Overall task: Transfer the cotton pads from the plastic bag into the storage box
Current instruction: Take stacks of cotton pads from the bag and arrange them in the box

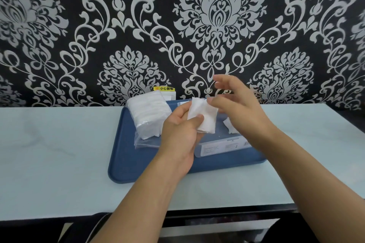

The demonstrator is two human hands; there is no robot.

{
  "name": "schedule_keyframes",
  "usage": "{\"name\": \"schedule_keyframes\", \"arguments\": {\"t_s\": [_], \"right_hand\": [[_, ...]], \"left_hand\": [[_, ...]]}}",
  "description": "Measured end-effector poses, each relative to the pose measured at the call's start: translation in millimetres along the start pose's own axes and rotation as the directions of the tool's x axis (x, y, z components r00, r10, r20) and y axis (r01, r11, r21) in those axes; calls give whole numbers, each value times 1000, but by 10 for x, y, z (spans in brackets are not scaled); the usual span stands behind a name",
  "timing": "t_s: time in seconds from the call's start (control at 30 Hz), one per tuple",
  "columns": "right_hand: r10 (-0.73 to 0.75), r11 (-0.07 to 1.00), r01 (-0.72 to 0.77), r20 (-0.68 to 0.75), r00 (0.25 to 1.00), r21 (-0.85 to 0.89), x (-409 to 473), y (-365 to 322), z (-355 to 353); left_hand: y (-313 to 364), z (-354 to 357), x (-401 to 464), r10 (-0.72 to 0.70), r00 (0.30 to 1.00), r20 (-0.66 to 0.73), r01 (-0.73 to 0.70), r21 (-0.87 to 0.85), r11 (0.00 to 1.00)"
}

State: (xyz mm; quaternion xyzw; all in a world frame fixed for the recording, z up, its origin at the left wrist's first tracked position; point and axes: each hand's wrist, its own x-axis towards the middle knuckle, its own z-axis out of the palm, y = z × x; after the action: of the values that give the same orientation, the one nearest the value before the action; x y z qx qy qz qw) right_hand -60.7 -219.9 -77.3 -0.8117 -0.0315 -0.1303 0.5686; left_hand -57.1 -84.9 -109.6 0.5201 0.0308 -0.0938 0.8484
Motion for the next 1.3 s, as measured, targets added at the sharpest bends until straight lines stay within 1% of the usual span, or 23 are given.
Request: {"name": "schedule_keyframes", "arguments": {"t_s": [0.03, 0.07, 0.1, 0.17, 0.23, 0.37, 0.47, 0.53, 0.6, 0.63, 0.67, 0.7, 0.73, 0.8, 0.83, 0.9, 1.0, 1.07, 1.1, 1.13, 1.23, 1.27, 1.3], "right_hand": [[48, 998, -51, 67, 997, 47, -6, -16, 27], [84, 995, -91, 125, 989, 48, -18, -23, 58], [105, 994, -108, 166, 981, 6, -29, -15, 83], [124, 991, -111, 202, 972, -72, -30, 18, 121], [124, 991, -110, 230, 965, -71, -18, 58, 123], [159, 986, -165, 255, 954, 4, 91, 85, -38], [250, 968, -239, 267, 931, -76, 186, 56, -198], [298, 953, -277, 233, 926, -120, 256, 39, -265], [308, 943, -296, 62, 949, -153, 361, 49, -318], [300, 936, -304, -49, 953, -180, 417, 60, -352], [290, 924, -312, -127, 949, -222, 467, 76, -379], [294, 903, -329, -161, 942, -277, 511, 100, -380], [320, 871, -356, -158, 934, -339, 538, 134, -357], [356, 783, -383, -151, 922, -490, 567, 230, -253], [347, 735, -378, -167, 923, -563, 577, 292, -202], [286, 661, -353, -213, 934, -662, 575, 397, -133], [205, 600, -328, -257, 945, -729, 578, 526, -165], [196, 591, -323, -257, 946, -739, 582, 610, -208], [197, 609, -317, -248, 948, -727, 585, 641, -232], [188, 659, -301, -237, 953, -689, 581, 647, -273], [76, 881, -181, -246, 966, -438, 488, 512, -421], [39, 910, -129, -227, 973, -395, 442, 443, -470], [48, 914, -111, -167, 985, -391, 398, 375, -500]], "left_hand": [[7, 19, -4, 19, 1000, 18, -20, 19, 1000], [12, 38, -7, 29, 999, 45, -30, 26, 999], [16, 66, -13, 30, 997, 78, -31, 21, 999], [23, 107, -17, 20, 992, 123, -21, 8, 1000], [21, 118, 12, 19, 991, 134, -24, 38, 999], [12, 56, 166, 41, 995, 92, -58, 192, 980], [27, 13, 285, 69, 990, 124, -111, 372, 922], [20, 20, 345, 82, 988, 130, -128, 391, 912], [6, 32, 368, 150, 986, 75, -167, 430, 887], [-18, 27, 377, 218, 975, 48, -213, 492, 844], [-53, 19, 379, 305, 951, 41, -273, 572, 773], [-90, 0, 379, 394, 917, 64, -337, 653, 678], [-128, -14, 378, 465, 878, 112, -395, 717, 574], [-197, -14, 379, 510, 831, 222, -455, 798, 394], [-230, 2, 388, 491, 828, 272, -461, 828, 320], [-254, 52, 403, 392, 857, 334, -428, 886, 179], [-255, 209, 459, 136, 917, 376, -369, 927, -71], [-241, 304, 549, -56, 923, 380, -384, 910, -157], [-239, 337, 604, -141, 916, 375, -396, 903, -168], [-235, 360, 650, -202, 910, 363, -396, 904, -161], [-252, 377, 728, -249, 903, 350, -386, 916, -109], [-270, 373, 738, -254, 903, 347, -382, 918, -102], [-289, 366, 750, -257, 901, 349, -384, 918, -98]]}}
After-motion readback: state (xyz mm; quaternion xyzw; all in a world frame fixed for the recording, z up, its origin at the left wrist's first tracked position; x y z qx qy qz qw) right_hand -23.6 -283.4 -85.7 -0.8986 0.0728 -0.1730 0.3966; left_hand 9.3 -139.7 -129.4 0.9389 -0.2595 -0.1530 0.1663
